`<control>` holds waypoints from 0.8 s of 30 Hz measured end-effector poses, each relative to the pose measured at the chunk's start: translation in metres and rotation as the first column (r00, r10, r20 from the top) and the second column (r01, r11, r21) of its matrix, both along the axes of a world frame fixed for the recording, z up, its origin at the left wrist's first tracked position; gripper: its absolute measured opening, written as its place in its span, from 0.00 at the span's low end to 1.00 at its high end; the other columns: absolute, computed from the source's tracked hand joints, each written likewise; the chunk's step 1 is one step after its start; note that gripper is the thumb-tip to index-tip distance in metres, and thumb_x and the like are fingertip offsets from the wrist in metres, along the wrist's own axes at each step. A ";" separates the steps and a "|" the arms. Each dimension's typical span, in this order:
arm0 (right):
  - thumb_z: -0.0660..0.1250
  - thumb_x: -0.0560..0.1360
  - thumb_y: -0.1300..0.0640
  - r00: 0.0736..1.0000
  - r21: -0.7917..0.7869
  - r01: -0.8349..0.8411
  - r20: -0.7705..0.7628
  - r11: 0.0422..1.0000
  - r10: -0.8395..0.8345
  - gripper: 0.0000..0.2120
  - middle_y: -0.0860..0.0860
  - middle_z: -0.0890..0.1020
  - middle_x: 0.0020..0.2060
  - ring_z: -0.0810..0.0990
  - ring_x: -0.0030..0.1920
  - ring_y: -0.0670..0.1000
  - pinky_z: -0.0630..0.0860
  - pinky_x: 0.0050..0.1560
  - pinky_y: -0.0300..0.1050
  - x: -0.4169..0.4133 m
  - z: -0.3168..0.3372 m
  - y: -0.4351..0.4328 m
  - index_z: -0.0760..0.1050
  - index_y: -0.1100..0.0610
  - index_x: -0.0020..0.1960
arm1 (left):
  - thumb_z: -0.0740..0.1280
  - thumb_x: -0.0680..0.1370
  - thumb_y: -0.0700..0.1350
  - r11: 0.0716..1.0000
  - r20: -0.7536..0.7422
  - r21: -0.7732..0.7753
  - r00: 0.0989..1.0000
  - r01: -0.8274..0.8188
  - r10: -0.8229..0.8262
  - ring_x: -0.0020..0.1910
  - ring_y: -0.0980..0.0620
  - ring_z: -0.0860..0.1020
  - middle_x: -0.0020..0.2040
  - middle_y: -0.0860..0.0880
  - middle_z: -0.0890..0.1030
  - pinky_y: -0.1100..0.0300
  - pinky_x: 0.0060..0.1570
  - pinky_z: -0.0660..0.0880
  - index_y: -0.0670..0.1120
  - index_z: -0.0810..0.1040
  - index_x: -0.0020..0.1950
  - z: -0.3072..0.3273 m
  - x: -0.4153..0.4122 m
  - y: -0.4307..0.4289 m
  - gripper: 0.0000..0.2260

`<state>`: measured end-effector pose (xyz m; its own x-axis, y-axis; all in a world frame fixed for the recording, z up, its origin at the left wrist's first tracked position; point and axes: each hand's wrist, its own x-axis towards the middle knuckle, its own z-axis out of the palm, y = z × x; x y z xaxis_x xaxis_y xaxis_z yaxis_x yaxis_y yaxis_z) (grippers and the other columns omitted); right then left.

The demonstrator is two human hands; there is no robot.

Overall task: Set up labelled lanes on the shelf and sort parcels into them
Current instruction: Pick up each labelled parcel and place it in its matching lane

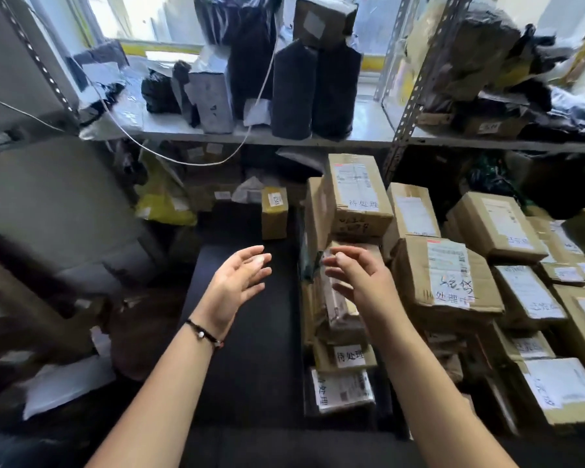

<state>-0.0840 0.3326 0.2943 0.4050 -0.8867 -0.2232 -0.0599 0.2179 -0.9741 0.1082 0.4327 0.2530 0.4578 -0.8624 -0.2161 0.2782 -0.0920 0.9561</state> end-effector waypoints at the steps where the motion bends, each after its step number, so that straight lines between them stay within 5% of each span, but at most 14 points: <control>1: 0.64 0.82 0.57 1.000 0.012 -0.006 -0.004 1.000 0.006 0.07 0.50 0.87 0.48 0.84 0.51 0.49 0.78 0.53 0.45 0.010 -0.003 0.004 0.80 0.52 0.55 | 0.66 0.76 0.52 1.000 0.007 0.012 1.000 0.021 -0.021 0.62 0.51 0.80 0.63 0.50 0.82 0.52 0.63 0.75 0.50 0.76 0.66 -0.003 0.009 -0.004 0.19; 6: 0.65 0.82 0.55 0.999 0.104 0.010 -0.035 0.994 -0.007 0.05 0.50 0.85 0.51 0.82 0.49 0.48 0.76 0.48 0.42 0.061 -0.025 0.001 0.80 0.49 0.55 | 0.63 0.82 0.47 0.996 -0.011 0.079 0.999 0.051 -0.051 0.63 0.50 0.79 0.63 0.51 0.81 0.50 0.64 0.75 0.51 0.76 0.67 -0.022 0.047 -0.039 0.13; 15: 0.67 0.80 0.48 0.985 0.243 0.075 -0.169 0.967 -0.034 0.18 0.47 0.79 0.59 0.78 0.59 0.49 0.77 0.60 0.48 0.158 -0.092 -0.069 0.72 0.47 0.69 | 0.62 0.83 0.47 0.979 -0.041 0.198 0.998 0.052 -0.045 0.63 0.50 0.78 0.65 0.49 0.78 0.50 0.62 0.76 0.51 0.76 0.66 -0.060 0.106 -0.115 0.12; 22: 0.68 0.79 0.50 0.964 0.287 0.196 -0.230 0.938 -0.131 0.20 0.50 0.79 0.59 0.75 0.48 0.42 0.72 0.46 0.41 0.222 -0.142 -0.129 0.71 0.52 0.70 | 0.63 0.82 0.48 0.952 -0.106 0.295 0.987 -0.081 0.117 0.61 0.50 0.80 0.63 0.51 0.80 0.51 0.60 0.77 0.51 0.77 0.64 -0.085 0.150 -0.125 0.11; 24: 0.69 0.78 0.49 0.953 0.292 0.218 -0.270 0.931 -0.139 0.22 0.50 0.78 0.61 0.76 0.51 0.45 0.73 0.50 0.42 0.234 -0.158 -0.133 0.70 0.51 0.70 | 0.63 0.82 0.48 0.944 -0.171 0.312 0.971 -0.106 0.166 0.61 0.49 0.80 0.63 0.50 0.81 0.51 0.60 0.77 0.51 0.78 0.64 -0.092 0.160 -0.118 0.11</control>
<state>0.1502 0.1996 0.1362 0.1456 -0.8065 -0.5731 -0.2148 0.5397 -0.8140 0.2678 0.3143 0.1611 0.4900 -0.6770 -0.5492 0.4838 -0.3128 0.8173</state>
